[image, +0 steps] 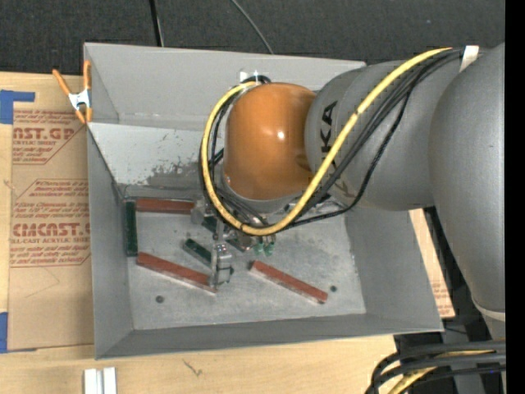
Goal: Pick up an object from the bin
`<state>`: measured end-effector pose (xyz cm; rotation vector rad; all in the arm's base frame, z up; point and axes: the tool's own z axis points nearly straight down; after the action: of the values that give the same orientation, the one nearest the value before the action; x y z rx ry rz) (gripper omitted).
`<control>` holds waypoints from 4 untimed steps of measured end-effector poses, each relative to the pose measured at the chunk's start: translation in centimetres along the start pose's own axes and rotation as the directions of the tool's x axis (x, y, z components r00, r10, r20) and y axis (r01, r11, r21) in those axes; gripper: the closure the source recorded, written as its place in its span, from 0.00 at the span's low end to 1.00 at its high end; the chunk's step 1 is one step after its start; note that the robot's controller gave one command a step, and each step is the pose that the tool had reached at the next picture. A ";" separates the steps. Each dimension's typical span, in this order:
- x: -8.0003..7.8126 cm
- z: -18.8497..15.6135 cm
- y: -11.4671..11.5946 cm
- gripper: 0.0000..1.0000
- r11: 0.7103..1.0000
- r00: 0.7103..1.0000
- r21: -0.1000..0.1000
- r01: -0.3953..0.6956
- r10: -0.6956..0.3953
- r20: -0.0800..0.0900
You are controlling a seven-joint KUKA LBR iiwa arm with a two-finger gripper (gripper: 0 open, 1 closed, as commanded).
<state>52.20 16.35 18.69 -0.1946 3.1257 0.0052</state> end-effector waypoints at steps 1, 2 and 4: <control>0.2 1.6 -0.1 0.00 1.000 1.000 0.001 -0.022 0.022 -0.004; 0.5 6.4 0.2 0.00 0.997 0.997 0.004 -0.077 0.077 -0.014; -2.5 11.7 -1.3 0.00 0.958 0.958 -0.002 0.285 -0.285 -0.009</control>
Offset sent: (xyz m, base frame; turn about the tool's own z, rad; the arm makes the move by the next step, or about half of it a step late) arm -0.0043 0.0027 -0.0091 -0.2069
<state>54.96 15.45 7.03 -0.6451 3.0737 0.0032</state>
